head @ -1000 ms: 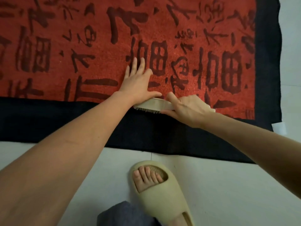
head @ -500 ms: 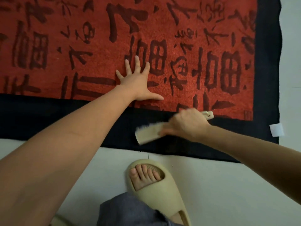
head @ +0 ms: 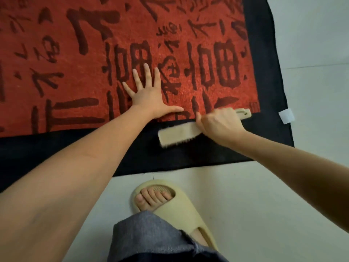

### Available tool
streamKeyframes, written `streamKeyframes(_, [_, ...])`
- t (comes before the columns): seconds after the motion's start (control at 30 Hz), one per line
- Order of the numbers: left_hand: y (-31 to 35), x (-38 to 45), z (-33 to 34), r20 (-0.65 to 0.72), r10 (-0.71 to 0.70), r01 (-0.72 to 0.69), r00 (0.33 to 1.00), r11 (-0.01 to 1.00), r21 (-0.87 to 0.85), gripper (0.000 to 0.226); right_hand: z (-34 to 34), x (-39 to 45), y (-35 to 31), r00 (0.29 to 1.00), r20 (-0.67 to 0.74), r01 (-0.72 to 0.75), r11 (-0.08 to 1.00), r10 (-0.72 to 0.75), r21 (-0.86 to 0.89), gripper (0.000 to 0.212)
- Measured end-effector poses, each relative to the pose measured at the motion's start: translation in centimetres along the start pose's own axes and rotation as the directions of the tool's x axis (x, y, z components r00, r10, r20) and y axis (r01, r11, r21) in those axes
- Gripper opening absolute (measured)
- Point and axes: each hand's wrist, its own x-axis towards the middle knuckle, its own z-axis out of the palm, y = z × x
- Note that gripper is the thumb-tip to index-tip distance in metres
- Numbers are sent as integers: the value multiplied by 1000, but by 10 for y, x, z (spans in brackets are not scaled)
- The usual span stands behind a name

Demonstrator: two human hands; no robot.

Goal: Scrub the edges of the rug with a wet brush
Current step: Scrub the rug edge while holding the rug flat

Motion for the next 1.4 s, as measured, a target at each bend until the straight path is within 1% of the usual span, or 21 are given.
streamKeyframes(0.07, [0,-2,-1,10,-11,11,1000,1000,1,145,7,12,-1,995,-14,-96,995,96,-10,49])
streamKeyframes(0.13, [0,-1,-2,30,-14,14,999,1000,4,145,14,-12,-5,996,84,27,999,-30,37,48])
streamKeyframes(0.2, [2,-2,-4,39,-30,30,999,1000,8,146,8,-40,-2,965,104,230,969,-239,93,48])
streamKeyframes(0.23, [5,-2,-6,44,-40,39,998,999,11,147,2,-37,2,960,91,257,963,-264,83,48])
streamKeyframes(0.37, [12,0,-10,56,-60,61,997,998,-11,147,9,12,8,999,-17,-37,999,36,-31,43])
streamKeyframes(0.4, [12,-1,-10,63,-65,65,996,998,-11,147,13,8,4,999,39,-23,1000,23,-7,40])
streamKeyframes(0.47, [12,-2,-10,83,-63,64,995,998,-5,147,14,-20,-1,973,164,147,984,-162,100,42])
streamKeyframes(0.53, [12,-3,-11,89,-65,65,994,998,1,147,3,-29,4,953,129,265,961,-274,84,45])
streamKeyframes(0.63, [13,-1,-11,77,-54,55,996,998,-7,146,-2,16,12,995,22,95,995,-94,-34,26])
streamKeyframes(0.7, [11,-2,-9,68,-53,54,996,999,-6,146,7,21,8,997,70,22,1000,-21,-16,26])
streamKeyframes(0.77, [11,-2,-8,82,-46,46,996,999,1,146,17,-10,6,984,81,156,986,-161,62,40])
streamKeyframes(0.83, [11,-3,-9,85,-59,59,995,998,10,146,13,-35,13,934,91,338,937,-346,86,48])
streamKeyframes(0.87, [13,-2,-11,95,-66,66,993,998,7,145,7,-30,19,936,78,338,938,-343,74,49])
streamKeyframes(0.93, [21,0,-12,118,-46,48,992,999,-22,137,3,-3,33,984,-19,178,982,-177,60,45])
streamKeyframes(1.0, [31,-1,-9,100,90,-90,991,996,2,117,7,11,39,997,-77,2,999,2,54,44])
streamKeyframes(1.03, [35,-1,-6,99,174,-177,980,984,19,107,14,3,39,999,-53,1,999,1,50,47])
streamKeyframes(1.1, [44,-4,3,123,246,-250,961,968,11,96,25,-44,39,986,54,151,987,-155,59,50])
streamKeyframes(1.17, [52,-7,12,119,206,-213,971,976,52,108,17,-83,47,929,140,339,939,-344,58,50])
streamKeyframes(1.23, [66,-9,20,64,168,-172,984,982,78,125,10,-69,59,959,103,268,963,-265,-20,52])
streamKeyframes(1.33, [86,-10,25,3,119,-119,993,993,16,135,10,-19,71,997,-78,-26,999,23,-42,54])
streamKeyframes(1.4, [92,-9,22,26,99,-100,995,995,17,138,19,-31,68,1000,-8,-10,1000,10,1,55])
